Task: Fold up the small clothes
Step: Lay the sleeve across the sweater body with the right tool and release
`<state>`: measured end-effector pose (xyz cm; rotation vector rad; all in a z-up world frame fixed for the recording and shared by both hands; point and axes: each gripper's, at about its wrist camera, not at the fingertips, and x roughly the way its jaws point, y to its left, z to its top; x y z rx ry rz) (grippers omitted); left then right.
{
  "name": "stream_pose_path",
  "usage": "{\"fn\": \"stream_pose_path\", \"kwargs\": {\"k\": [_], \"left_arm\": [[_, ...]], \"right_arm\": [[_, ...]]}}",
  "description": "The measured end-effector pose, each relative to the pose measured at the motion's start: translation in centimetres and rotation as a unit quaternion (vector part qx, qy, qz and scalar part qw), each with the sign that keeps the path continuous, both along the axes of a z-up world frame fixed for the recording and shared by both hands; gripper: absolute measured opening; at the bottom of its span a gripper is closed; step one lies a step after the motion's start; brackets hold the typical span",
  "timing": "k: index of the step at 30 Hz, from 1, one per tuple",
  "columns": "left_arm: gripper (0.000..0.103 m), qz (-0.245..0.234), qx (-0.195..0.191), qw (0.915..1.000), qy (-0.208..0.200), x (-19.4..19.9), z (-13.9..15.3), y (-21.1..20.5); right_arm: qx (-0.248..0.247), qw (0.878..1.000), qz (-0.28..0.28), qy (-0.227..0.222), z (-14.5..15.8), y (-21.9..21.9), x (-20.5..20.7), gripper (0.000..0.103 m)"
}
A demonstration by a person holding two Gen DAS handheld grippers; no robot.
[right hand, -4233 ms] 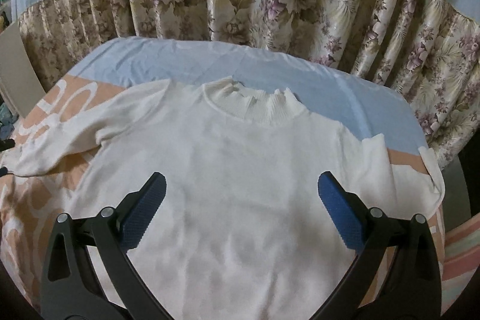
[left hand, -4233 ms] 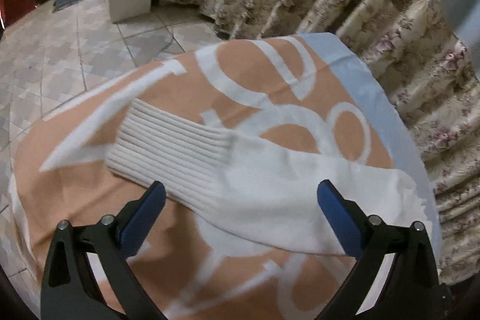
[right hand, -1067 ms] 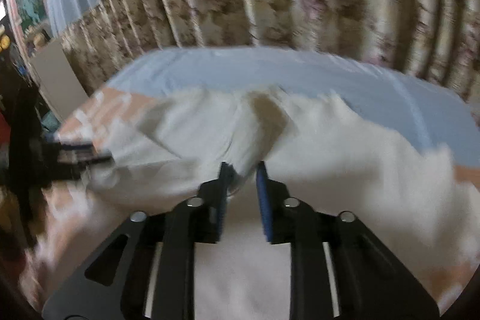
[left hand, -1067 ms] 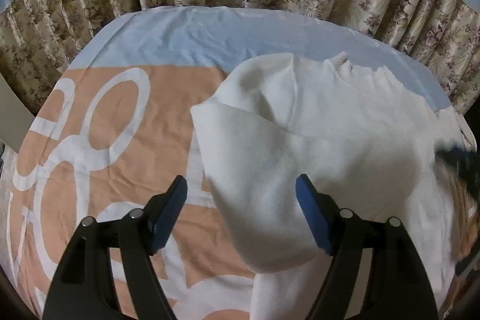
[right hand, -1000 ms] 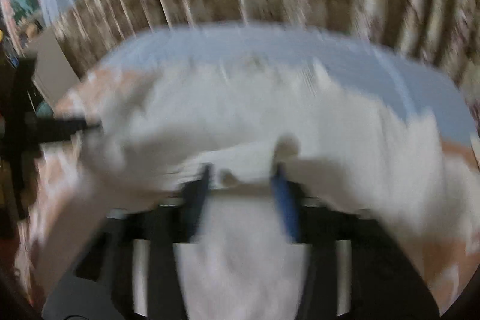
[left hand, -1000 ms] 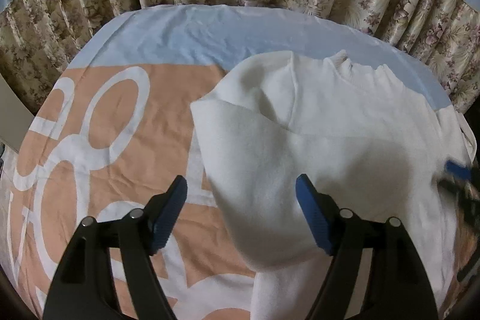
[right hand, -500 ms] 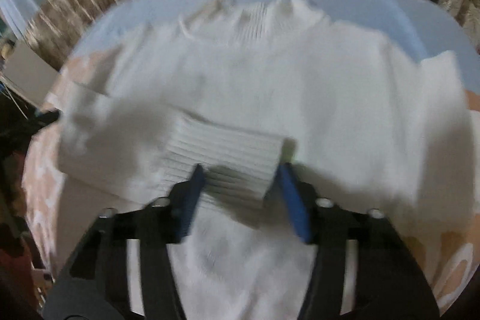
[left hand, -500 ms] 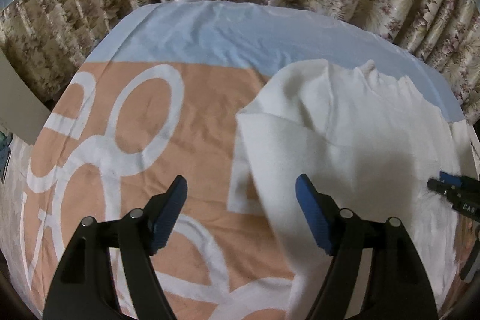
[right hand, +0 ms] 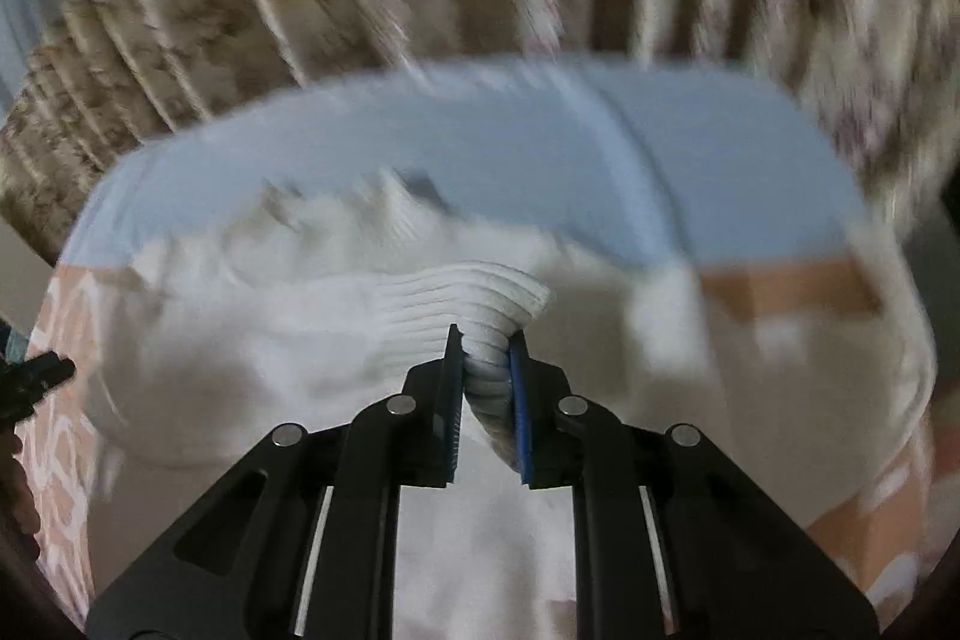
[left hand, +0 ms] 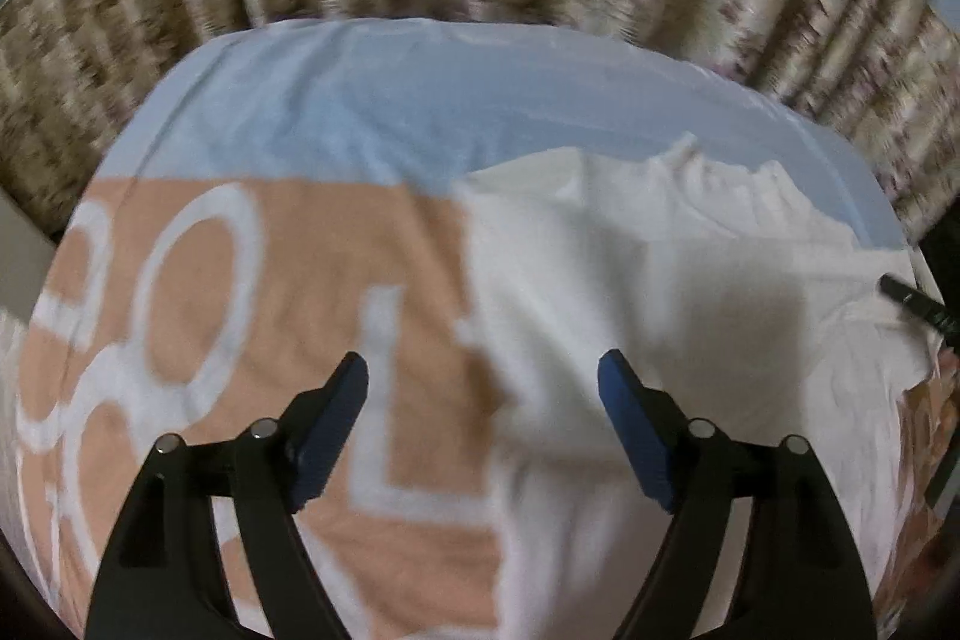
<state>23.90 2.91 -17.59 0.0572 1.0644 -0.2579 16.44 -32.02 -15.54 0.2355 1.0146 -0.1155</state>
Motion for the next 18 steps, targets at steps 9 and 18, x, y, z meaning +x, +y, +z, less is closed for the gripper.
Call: {"fn": "stream_pose_path", "kwargs": {"k": [9, 18], "left_arm": [[0.022, -0.034, 0.03, 0.9987, 0.025, 4.8, -2.9, -3.7], [0.029, -0.002, 0.037, 0.9992, 0.017, 6.2, -1.8, 0.4]], "right_arm": [[0.032, 0.999, 0.001, 0.035, -2.4, -0.7, -0.9, 0.017], [0.114, 0.993, 0.032, 0.029, -0.7, 1.3, -1.2, 0.017]]}}
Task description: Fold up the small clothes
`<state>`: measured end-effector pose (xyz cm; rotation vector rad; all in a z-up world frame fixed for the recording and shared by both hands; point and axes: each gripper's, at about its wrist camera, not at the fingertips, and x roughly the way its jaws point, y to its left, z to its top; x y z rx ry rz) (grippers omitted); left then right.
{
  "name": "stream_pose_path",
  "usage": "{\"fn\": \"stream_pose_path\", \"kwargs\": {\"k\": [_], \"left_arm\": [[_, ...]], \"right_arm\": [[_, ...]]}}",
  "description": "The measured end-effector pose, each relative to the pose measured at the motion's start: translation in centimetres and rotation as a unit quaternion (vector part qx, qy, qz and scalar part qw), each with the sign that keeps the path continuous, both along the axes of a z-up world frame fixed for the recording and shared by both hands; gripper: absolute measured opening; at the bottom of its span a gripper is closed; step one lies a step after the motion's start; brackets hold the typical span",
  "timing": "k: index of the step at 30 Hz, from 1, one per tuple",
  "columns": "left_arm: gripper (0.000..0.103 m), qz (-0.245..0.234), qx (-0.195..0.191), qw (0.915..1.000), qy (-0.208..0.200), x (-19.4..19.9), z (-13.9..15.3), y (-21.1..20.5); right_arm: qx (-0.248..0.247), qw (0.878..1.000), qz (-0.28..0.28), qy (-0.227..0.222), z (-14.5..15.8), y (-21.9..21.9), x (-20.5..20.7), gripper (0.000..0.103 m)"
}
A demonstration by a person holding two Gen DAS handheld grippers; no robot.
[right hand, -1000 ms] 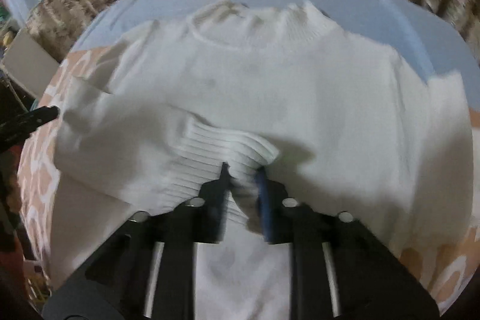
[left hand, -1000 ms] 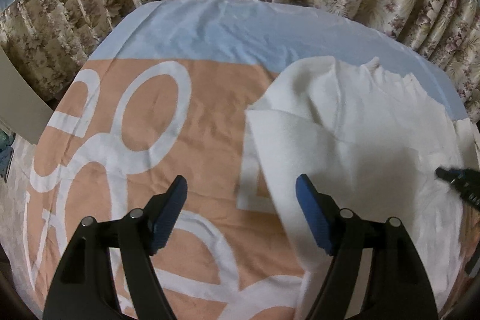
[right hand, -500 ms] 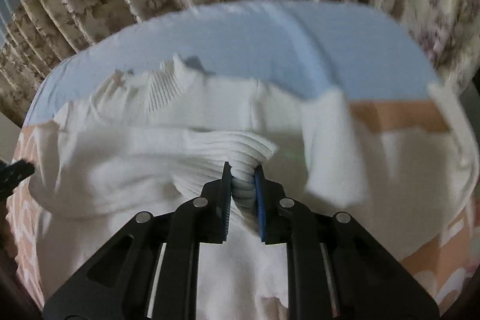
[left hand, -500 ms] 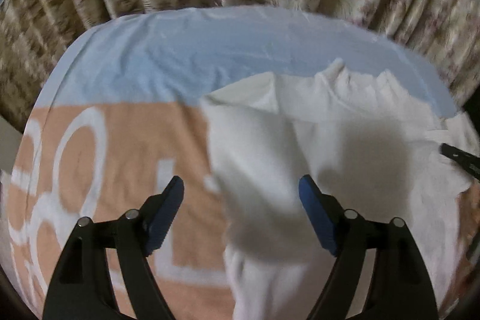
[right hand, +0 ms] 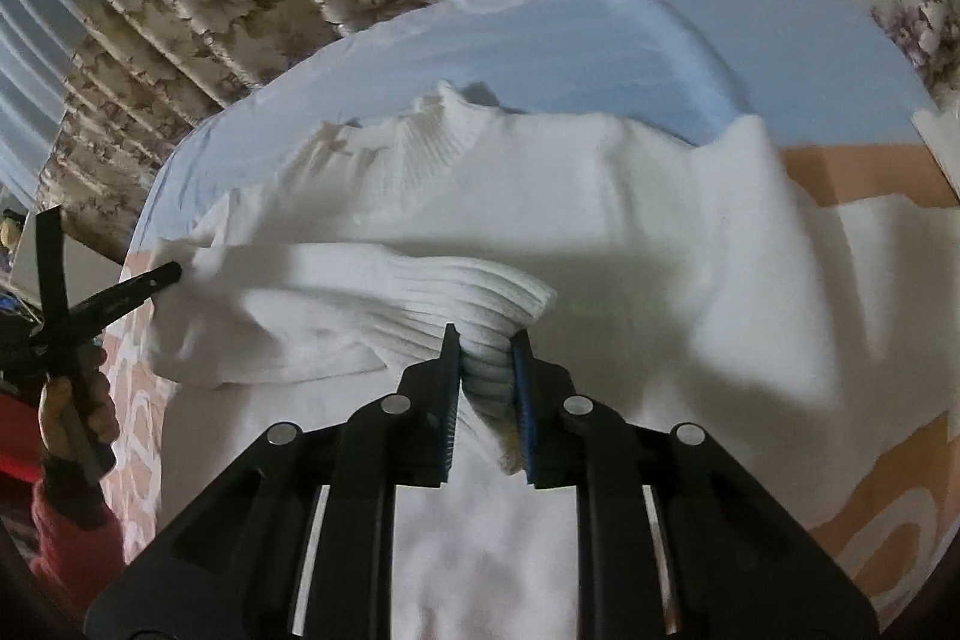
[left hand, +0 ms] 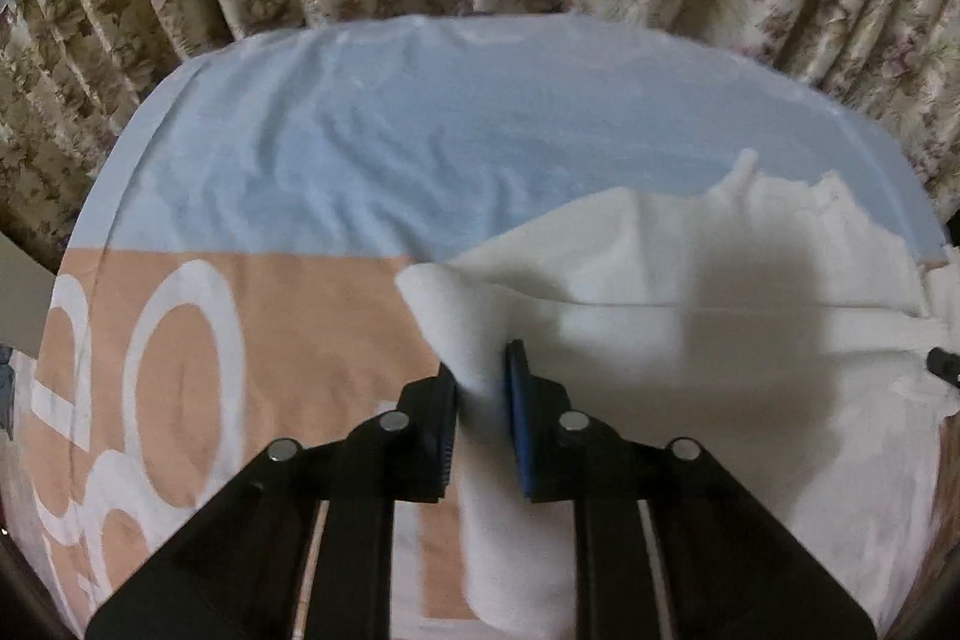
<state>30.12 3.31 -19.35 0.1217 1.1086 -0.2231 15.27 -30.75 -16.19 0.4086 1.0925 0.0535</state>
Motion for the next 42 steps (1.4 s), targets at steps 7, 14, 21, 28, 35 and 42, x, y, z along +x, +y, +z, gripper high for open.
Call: {"fn": "stream_pose_path", "kwargs": {"k": [7, 14, 21, 28, 35, 42], "left_arm": [[0.073, 0.033, -0.01, 0.9985, -0.041, -3.0, 2.5, 4.3], [0.073, 0.003, 0.017, 0.9985, -0.052, -5.2, 3.0, 2.3], [0.074, -0.055, 0.018, 0.9965, -0.061, -5.0, 2.4, -3.6], [0.077, -0.028, 0.03, 0.9986, -0.033, -4.7, -1.2, -3.7], [0.086, 0.011, 0.008, 0.9998, -0.015, -5.2, -0.2, -2.5], [0.095, -0.021, 0.005, 0.9982, -0.056, -6.6, 3.1, -8.1]], "right_arm": [[-0.067, 0.997, -0.029, -0.008, -2.5, -1.3, 1.0, 0.017], [-0.106, 0.993, -0.062, 0.002, -1.7, -1.7, 1.5, 0.024], [-0.107, 0.989, -0.096, -0.042, 1.2, -3.1, -1.5, 0.046], [-0.12, 0.992, -0.017, -0.035, -1.5, 0.1, -0.1, 0.047], [-0.093, 0.994, 0.002, -0.064, -0.2, -1.1, -2.2, 0.046], [-0.137, 0.98, -0.089, -0.114, 4.3, -8.8, -5.8, 0.047]]}}
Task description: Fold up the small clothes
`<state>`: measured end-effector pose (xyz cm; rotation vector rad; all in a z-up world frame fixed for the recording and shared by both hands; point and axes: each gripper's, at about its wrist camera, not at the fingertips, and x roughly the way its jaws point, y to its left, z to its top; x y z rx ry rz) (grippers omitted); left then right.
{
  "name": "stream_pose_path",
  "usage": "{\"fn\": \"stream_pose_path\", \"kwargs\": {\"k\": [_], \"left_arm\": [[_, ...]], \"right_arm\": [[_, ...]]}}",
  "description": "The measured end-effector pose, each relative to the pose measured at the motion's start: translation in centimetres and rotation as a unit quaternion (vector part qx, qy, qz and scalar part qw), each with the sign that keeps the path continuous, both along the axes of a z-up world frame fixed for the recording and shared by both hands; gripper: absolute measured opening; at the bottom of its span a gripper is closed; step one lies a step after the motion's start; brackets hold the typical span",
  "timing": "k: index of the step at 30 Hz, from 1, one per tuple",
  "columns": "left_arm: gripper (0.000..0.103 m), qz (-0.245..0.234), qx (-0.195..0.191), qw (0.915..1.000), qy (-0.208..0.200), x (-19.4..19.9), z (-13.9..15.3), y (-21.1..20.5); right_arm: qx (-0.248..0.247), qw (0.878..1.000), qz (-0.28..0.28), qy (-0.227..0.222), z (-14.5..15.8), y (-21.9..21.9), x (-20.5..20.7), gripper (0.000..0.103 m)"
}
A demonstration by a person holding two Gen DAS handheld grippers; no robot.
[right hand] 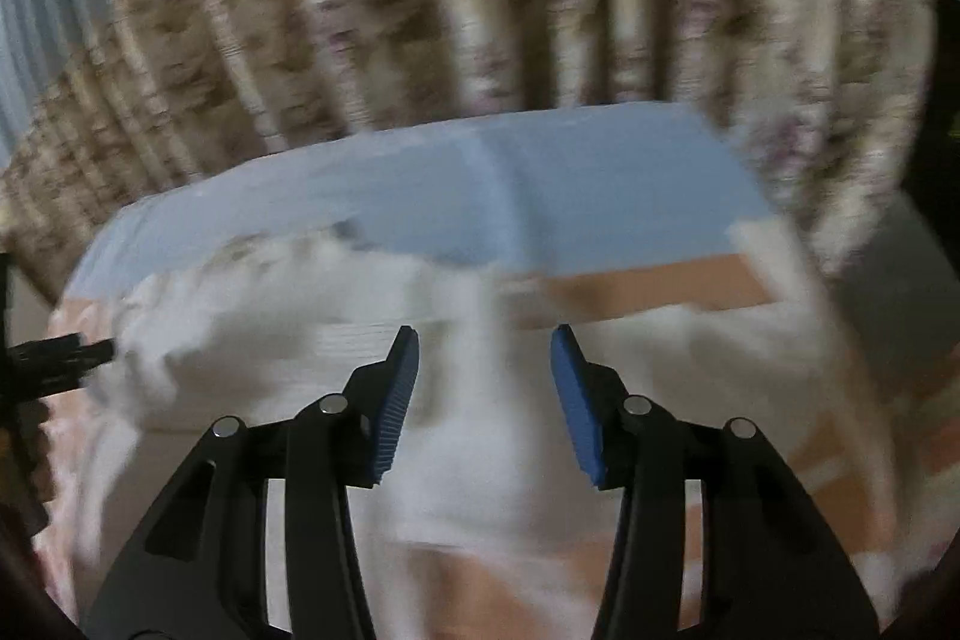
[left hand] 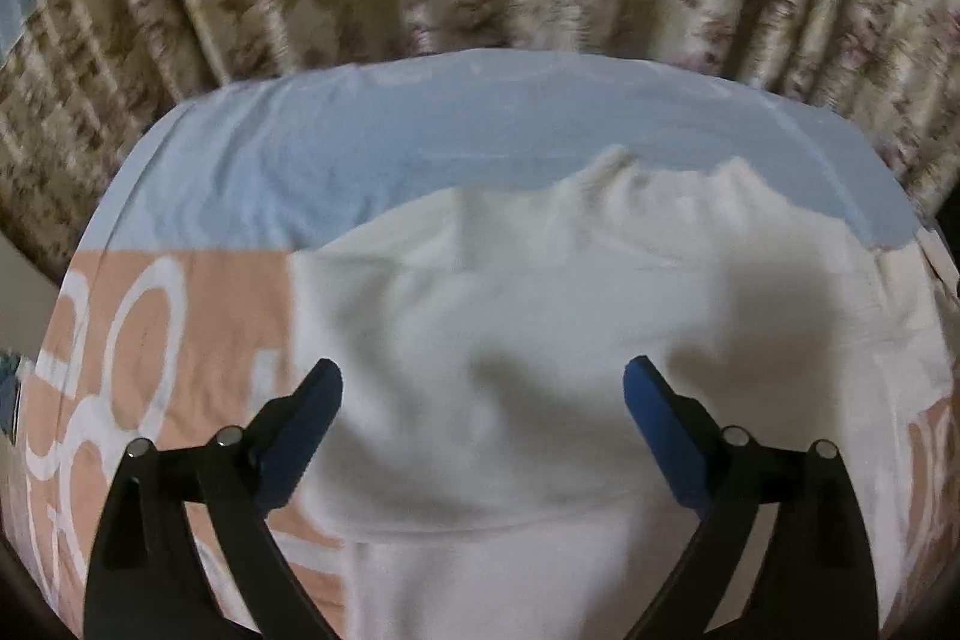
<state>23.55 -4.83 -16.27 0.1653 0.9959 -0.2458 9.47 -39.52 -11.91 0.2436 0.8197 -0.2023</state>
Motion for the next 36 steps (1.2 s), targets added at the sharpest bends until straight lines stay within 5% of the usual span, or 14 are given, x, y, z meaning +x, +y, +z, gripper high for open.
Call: {"fn": "stream_pose_path", "kwargs": {"k": [6, 13, 17, 22, 27, 31, 36], "left_arm": [[0.095, -0.031, 0.018, 0.9994, -0.006, -0.4, 0.2, -3.9], [0.095, -0.035, 0.025, 0.9991, 0.005, -1.2, 0.0, -4.9], [0.095, -0.033, 0.022, 0.9992, 0.01, -1.5, -0.1, -4.7], [0.095, -0.032, 0.023, 0.9992, 0.011, -1.7, -0.3, -4.2], [0.095, -0.025, 0.011, 0.9996, 0.002, -1.9, 0.2, -2.4], [0.095, -0.009, 0.0, 1.0, 0.003, -1.5, 0.6, -0.2], [0.095, 0.023, -0.009, 0.9997, 0.001, -1.1, 0.9, 3.6]], "right_arm": [[-0.057, 0.993, -0.099, 0.016, -0.4, -8.2, -1.8, 0.047], [-0.046, 0.99, -0.12, 0.065, -4.2, -13.3, -1.0, 0.04], [-0.028, 0.99, -0.115, 0.077, -5.8, -13.4, -0.5, 0.012], [0.031, 0.99, -0.13, 0.049, -5.4, -13.3, -1.2, 0.009], [0.107, 0.989, -0.1, -0.024, -2.1, -9.4, -1.4, 0.008], [0.115, 0.992, -0.018, -0.057, 0.5, -2.1, 0.8, 0.008], [0.151, 0.98, 0.108, -0.071, 1.7, 8.9, 4.7, 0.008]]}}
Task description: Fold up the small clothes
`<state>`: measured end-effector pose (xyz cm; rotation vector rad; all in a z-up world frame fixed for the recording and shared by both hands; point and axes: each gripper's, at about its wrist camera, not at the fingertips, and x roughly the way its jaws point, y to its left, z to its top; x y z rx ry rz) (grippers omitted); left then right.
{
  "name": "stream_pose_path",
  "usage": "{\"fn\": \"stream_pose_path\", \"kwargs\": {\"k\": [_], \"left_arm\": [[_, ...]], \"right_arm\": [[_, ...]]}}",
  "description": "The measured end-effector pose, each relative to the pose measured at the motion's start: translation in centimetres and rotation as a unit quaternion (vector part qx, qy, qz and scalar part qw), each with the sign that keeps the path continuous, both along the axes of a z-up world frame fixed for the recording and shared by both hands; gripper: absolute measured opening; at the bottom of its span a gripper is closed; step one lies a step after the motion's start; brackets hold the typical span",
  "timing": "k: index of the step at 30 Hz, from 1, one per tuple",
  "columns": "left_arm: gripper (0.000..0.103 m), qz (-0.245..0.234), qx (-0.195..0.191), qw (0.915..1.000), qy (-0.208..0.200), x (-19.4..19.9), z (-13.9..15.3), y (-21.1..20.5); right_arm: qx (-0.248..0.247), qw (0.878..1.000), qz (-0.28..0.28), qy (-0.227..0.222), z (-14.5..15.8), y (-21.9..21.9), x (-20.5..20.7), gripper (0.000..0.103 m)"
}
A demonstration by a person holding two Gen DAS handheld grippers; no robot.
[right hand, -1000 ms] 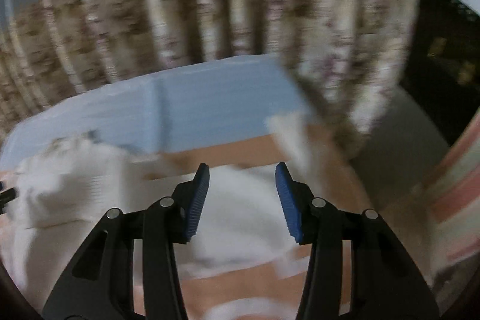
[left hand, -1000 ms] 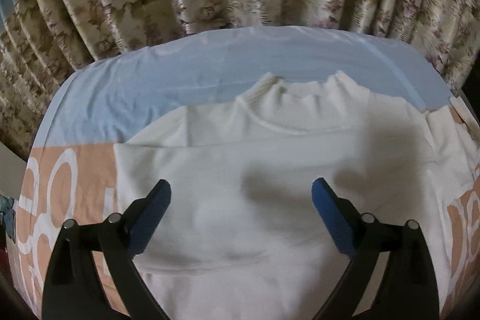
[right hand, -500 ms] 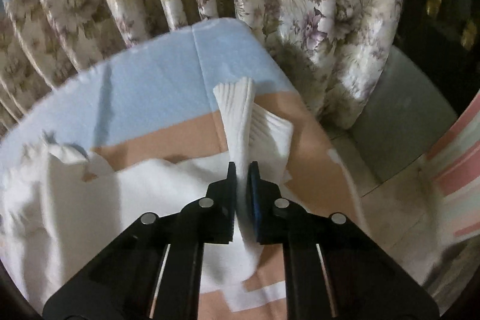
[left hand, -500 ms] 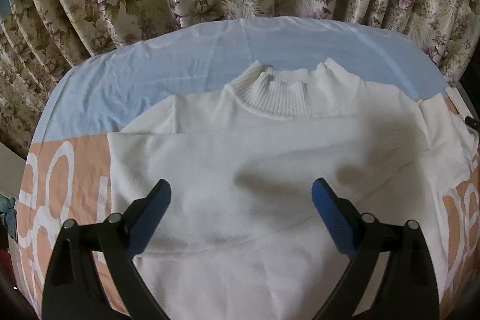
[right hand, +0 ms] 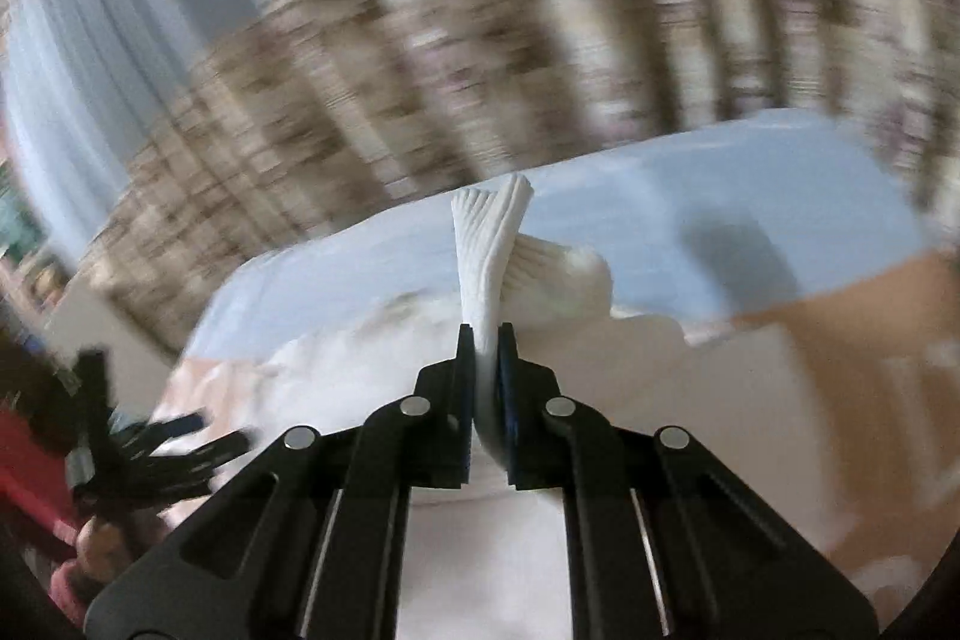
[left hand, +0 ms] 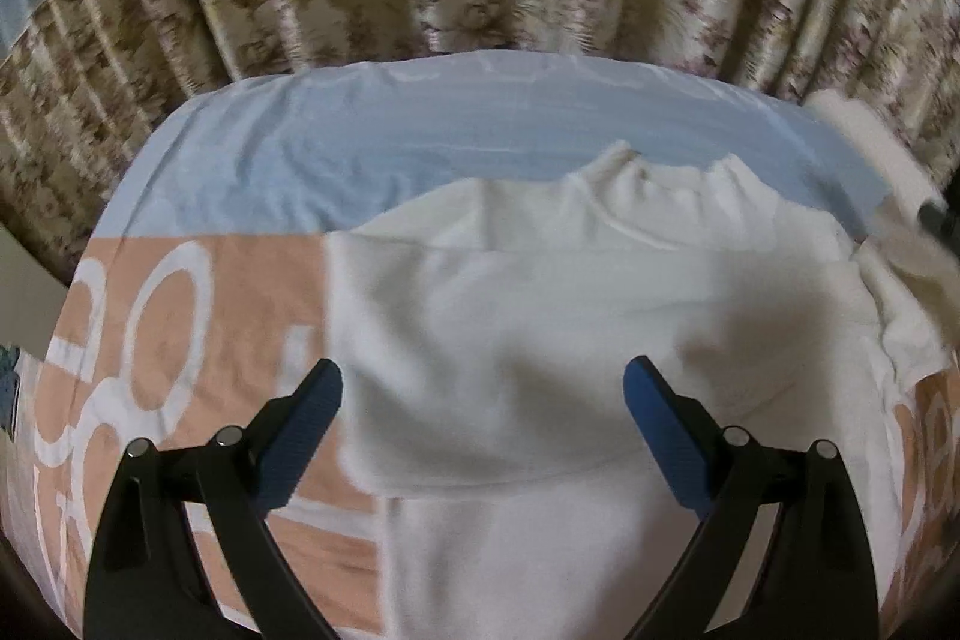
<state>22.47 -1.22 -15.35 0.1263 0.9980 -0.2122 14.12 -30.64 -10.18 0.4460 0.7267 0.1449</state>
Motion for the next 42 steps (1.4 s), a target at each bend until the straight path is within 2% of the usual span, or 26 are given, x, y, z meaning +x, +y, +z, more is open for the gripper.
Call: {"fn": "stream_pose_path", "kwargs": {"k": [3, 7, 10, 11, 12, 14, 18, 23, 27, 30, 31, 33, 37, 38, 39, 40, 41, 42], "left_arm": [[0.095, 0.025, 0.0, 0.9997, 0.0, 0.4, -0.2, 2.3], [0.095, 0.058, -0.015, 0.9981, 0.014, 0.8, -0.8, 5.2], [0.095, 0.064, -0.029, 0.9973, 0.023, 0.8, -1.1, 6.2], [0.095, 0.061, -0.031, 0.9973, 0.026, 0.7, -1.2, 6.1], [0.095, 0.055, -0.034, 0.9975, 0.027, 0.6, -1.2, 5.7], [0.095, 0.036, -0.04, 0.9981, 0.028, 0.3, -1.3, 4.3], [0.095, -0.01, -0.055, 0.9974, 0.046, 0.0, -2.3, 0.6], [0.095, -0.049, 0.022, 0.9982, 0.028, -0.7, -3.8, -3.7], [0.095, -0.082, 0.004, 0.9963, 0.025, -1.6, -2.9, -4.5], [0.094, -0.097, 0.059, 0.9934, 0.016, -2.0, -3.4, -6.3], [0.091, -0.101, 0.065, 0.9927, 0.015, -2.2, -3.6, -6.7], [0.067, -0.116, 0.06, 0.991, 0.029, -2.3, -4.1, -7.2], [0.063, -0.118, 0.073, 0.9901, 0.023, -2.5, -4.1, -7.7], [0.055, -0.115, 0.069, 0.9906, 0.025, -2.4, -4.0, -7.6], [0.036, -0.112, 0.07, 0.991, 0.023, -2.6, -3.8, -7.6], [0.029, -0.109, 0.076, 0.991, 0.018, -2.6, -3.7, -7.5], [0.011, -0.108, 0.081, 0.9908, 0.016, -2.5, -3.6, -7.3], [0.008, -0.108, 0.073, 0.9913, 0.018, -2.4, -3.6, -7.1]], "right_arm": [[-0.021, 0.995, 0.088, 0.03, -2.2, 7.6, 1.4, 0.008], [-0.055, 0.986, 0.137, 0.082, -6.4, 13.2, 1.3, 0.009], [-0.073, 0.978, 0.169, 0.094, -7.5, 14.9, 0.1, 0.024], [-0.077, 0.976, 0.18, 0.098, -7.5, 15.1, -0.4, 0.037], [-0.083, 0.975, 0.186, 0.094, -7.2, 15.0, -1.1, 0.038], [-0.098, 0.976, 0.175, 0.086, -6.3, 14.0, -2.0, 0.04], [-0.105, 0.987, 0.094, 0.077, -5.0, 9.3, -3.0, 0.046], [-0.095, 0.992, 0.033, 0.08, -4.7, 5.0, -3.9, 0.046], [-0.085, 0.994, 0.009, 0.071, -4.3, 3.1, -5.2, 0.047], [-0.076, 0.995, -0.005, 0.067, -4.4, 1.9, -5.8, 0.049], [-0.074, 0.995, -0.007, 0.067, -4.4, 1.8, -5.6, 0.049], [-0.068, 0.995, -0.012, 0.066, -4.4, 1.4, -5.6, 0.049], [-0.071, 0.995, -0.014, 0.066, -4.4, 1.1, -5.9, 0.049], [-0.071, 0.995, -0.015, 0.067, -4.4, 1.0, -6.0, 0.049], [-0.07, 0.995, -0.017, 0.066, -4.4, 0.9, -6.1, 0.049], [-0.07, 0.995, -0.02, 0.064, -4.3, 0.8, -6.1, 0.049], [-0.07, 0.995, -0.025, 0.059, -4.0, 0.5, -6.3, 0.05], [-0.07, 0.996, -0.03, 0.055, -3.8, 0.2, -6.5, 0.051]]}}
